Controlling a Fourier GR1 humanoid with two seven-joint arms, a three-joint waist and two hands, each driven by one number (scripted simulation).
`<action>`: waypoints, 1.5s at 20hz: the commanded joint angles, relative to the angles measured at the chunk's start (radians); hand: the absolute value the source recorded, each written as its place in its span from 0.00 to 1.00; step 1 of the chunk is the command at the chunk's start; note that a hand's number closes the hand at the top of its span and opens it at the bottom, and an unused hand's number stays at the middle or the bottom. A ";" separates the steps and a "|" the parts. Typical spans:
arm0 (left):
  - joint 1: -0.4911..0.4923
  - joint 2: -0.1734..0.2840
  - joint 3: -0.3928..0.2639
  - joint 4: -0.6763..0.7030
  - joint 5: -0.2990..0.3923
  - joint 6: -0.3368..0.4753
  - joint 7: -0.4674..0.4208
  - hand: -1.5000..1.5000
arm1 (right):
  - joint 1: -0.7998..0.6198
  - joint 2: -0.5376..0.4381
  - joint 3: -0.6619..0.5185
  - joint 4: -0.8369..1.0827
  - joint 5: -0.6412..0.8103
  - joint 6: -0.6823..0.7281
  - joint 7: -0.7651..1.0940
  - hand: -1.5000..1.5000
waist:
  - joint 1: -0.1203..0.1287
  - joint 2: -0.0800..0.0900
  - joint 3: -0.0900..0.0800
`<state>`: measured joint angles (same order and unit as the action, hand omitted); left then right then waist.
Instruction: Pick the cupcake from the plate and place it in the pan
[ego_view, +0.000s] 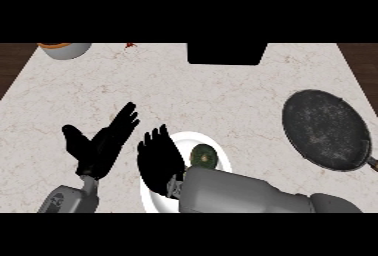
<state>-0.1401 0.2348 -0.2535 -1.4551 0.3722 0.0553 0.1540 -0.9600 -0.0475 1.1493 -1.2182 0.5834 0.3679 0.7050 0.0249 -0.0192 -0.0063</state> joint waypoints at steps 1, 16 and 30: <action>0.026 -0.007 -0.018 -0.011 -0.014 -0.002 -0.013 0.50 | -0.006 0.045 0.071 0.026 -0.075 0.240 0.204 0.00 | 0.013 0.006 0.001; 0.048 -0.020 -0.025 -0.055 -0.023 0.001 0.001 0.50 | 0.042 0.046 0.212 -0.069 -0.300 0.250 0.586 0.00 | 0.033 0.011 0.004; -0.009 -0.022 0.015 -0.041 -0.016 -0.004 0.038 0.50 | -0.039 0.046 0.228 -0.025 -0.283 0.301 0.602 0.00 | 0.010 0.017 0.005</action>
<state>-0.1265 0.2102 -0.2560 -1.5022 0.3478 0.0585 0.1800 -0.9842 -0.0250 1.3907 -1.2276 0.3173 0.5982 1.1047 0.0383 -0.0034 -0.0016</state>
